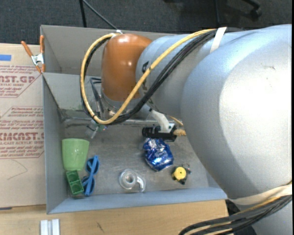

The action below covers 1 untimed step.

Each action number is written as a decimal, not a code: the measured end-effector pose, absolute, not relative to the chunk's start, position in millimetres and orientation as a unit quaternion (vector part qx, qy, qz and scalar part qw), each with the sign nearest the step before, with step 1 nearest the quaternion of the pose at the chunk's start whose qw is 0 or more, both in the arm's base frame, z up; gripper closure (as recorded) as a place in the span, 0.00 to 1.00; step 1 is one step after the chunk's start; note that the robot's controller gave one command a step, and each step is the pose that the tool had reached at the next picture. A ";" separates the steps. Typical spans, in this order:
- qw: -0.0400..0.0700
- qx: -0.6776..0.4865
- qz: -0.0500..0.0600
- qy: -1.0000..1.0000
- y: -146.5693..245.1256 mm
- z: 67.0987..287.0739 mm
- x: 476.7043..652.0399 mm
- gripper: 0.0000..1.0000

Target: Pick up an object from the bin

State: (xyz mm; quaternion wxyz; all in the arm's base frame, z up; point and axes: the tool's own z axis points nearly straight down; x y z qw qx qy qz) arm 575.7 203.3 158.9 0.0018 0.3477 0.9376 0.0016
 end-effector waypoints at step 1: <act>0.000 0.521 0.000 0.854 168.3 185.2 538.8 1.00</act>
Offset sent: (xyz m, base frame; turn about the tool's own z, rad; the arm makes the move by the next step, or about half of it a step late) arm -0.0369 -0.0346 0.0263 0.3846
